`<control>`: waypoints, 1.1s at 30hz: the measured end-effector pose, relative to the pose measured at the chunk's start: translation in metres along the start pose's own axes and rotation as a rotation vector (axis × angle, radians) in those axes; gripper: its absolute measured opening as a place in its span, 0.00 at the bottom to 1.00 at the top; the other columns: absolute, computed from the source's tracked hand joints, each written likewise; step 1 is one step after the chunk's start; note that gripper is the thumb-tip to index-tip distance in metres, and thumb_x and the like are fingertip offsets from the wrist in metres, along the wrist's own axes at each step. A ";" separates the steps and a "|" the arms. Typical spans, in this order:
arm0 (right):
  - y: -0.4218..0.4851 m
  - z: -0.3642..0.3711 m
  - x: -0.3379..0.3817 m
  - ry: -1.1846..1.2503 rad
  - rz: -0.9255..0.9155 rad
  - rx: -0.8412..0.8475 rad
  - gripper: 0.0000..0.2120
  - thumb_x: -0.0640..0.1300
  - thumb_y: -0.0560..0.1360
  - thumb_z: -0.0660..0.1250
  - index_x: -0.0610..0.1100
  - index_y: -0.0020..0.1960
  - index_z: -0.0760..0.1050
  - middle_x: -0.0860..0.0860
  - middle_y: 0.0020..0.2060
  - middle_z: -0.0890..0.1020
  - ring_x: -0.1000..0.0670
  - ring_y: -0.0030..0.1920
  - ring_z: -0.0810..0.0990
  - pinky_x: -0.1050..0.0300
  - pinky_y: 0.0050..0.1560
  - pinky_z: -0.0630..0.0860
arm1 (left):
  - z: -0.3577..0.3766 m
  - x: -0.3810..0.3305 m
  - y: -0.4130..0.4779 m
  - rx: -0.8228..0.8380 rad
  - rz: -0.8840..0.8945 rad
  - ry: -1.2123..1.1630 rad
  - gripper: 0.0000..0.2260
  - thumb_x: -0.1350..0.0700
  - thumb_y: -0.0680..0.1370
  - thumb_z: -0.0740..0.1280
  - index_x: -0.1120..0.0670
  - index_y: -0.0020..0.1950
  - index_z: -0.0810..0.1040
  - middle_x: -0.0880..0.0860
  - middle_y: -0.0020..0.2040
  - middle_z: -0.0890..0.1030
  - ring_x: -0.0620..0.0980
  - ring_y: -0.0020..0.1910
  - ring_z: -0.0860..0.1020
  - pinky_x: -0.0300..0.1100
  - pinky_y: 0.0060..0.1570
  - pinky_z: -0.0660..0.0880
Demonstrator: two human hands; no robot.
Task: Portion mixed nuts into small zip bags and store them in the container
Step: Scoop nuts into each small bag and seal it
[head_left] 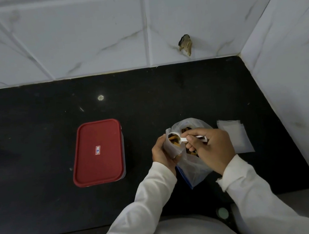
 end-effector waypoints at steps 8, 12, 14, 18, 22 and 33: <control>0.001 -0.002 0.027 -0.177 -0.243 -0.023 0.08 0.37 0.76 0.68 0.45 0.49 0.84 0.56 0.34 0.83 0.58 0.38 0.81 0.64 0.43 0.79 | 0.011 -0.003 -0.003 0.075 0.015 -0.024 0.10 0.51 0.77 0.67 0.56 0.53 0.79 0.55 0.40 0.81 0.51 0.36 0.80 0.37 0.25 0.75; -0.012 0.006 0.048 -0.348 -0.419 -0.014 0.12 0.30 0.71 0.69 0.41 0.50 0.84 0.50 0.38 0.85 0.59 0.37 0.80 0.77 0.40 0.74 | 0.021 -0.007 -0.007 0.154 0.022 -0.070 0.10 0.52 0.78 0.64 0.58 0.46 0.78 0.54 0.35 0.80 0.49 0.30 0.79 0.36 0.24 0.74; -0.014 0.006 0.048 -0.403 -0.433 -0.045 0.12 0.29 0.68 0.70 0.39 0.49 0.84 0.48 0.39 0.85 0.53 0.38 0.83 0.75 0.43 0.74 | 0.025 -0.009 -0.011 0.187 0.041 -0.081 0.11 0.53 0.79 0.63 0.59 0.44 0.78 0.54 0.33 0.80 0.49 0.29 0.79 0.37 0.24 0.74; -0.023 0.004 0.060 -0.442 -0.566 -0.126 0.08 0.34 0.68 0.68 0.37 0.44 0.84 0.45 0.35 0.84 0.51 0.34 0.83 0.69 0.45 0.74 | 0.030 -0.011 -0.015 0.214 0.045 -0.096 0.10 0.53 0.79 0.63 0.59 0.46 0.78 0.54 0.34 0.81 0.50 0.29 0.80 0.38 0.25 0.75; -0.026 0.004 0.062 -0.413 -0.594 -0.100 0.12 0.37 0.70 0.62 0.36 0.45 0.84 0.45 0.37 0.85 0.51 0.37 0.83 0.61 0.42 0.80 | 0.033 -0.011 -0.015 0.227 0.050 -0.095 0.10 0.53 0.78 0.63 0.58 0.45 0.78 0.54 0.34 0.80 0.49 0.28 0.78 0.38 0.26 0.74; -0.027 -0.003 0.060 -0.369 -0.607 -0.211 0.12 0.38 0.71 0.63 0.35 0.44 0.84 0.44 0.36 0.85 0.52 0.35 0.83 0.62 0.40 0.81 | 0.029 -0.005 -0.010 0.199 0.009 -0.103 0.10 0.53 0.77 0.62 0.59 0.49 0.78 0.55 0.36 0.80 0.50 0.29 0.78 0.39 0.27 0.73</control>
Point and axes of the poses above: each hand's wrist, its own y-axis towards the middle knuckle, its own z-axis out of the palm, x = y × z, the point moved 10 cm from there along y, towards the middle knuckle
